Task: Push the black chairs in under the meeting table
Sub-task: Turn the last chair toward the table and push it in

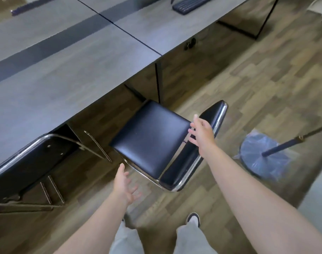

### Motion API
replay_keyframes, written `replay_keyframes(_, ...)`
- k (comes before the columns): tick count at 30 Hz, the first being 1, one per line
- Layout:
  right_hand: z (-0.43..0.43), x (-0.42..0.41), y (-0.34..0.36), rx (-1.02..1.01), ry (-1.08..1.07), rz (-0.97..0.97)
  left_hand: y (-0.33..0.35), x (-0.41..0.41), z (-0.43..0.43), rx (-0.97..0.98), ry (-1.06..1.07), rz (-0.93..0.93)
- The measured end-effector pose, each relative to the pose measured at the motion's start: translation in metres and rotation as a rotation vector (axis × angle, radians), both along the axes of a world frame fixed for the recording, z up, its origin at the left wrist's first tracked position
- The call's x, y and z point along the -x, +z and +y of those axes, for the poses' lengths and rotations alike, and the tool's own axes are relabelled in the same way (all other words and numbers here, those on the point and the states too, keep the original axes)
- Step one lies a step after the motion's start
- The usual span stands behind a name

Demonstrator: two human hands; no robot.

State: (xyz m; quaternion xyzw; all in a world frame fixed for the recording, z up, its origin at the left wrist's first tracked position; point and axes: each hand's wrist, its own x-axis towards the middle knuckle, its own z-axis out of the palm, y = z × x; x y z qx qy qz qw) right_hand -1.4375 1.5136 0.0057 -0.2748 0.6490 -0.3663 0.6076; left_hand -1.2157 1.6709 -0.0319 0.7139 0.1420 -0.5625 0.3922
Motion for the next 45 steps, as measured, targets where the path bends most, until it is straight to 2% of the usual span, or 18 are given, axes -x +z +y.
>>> replay_keyframes(5, -0.026, 0.072, -0.011, -0.001, -0.059, 0.104, 0.007, 0.081, -0.010, -0.102, 0.027, 0.128)
replay_keyframes(9, -0.053, 0.107, -0.028, -0.020, -0.060, 0.238, 0.004, 0.127, -0.022, -0.102, 0.066, 0.215)
replay_keyframes(14, -0.093, 0.115, -0.049, -0.070, 0.019, 0.249, -0.039, 0.138, -0.024, -0.021, 0.129, 0.244)
replay_keyframes(18, -0.122, 0.114, -0.054, -0.098, -0.042, 0.293, -0.030, 0.147, -0.017, 0.018, 0.084, 0.234)
replay_keyframes(25, -0.153, 0.113, -0.061, -0.107, -0.069, 0.353, -0.021, 0.141, -0.029, -0.073, 0.074, 0.262)
replay_keyframes(37, -0.149, 0.116, -0.069, -0.139, -0.025, 0.335, -0.024, 0.147, -0.018, -0.094, 0.145, 0.280)
replay_keyframes(45, -0.173, 0.133, -0.073, -0.207, 0.009, 0.195, -0.032, 0.172, -0.025, -0.057, 0.413, 0.202)
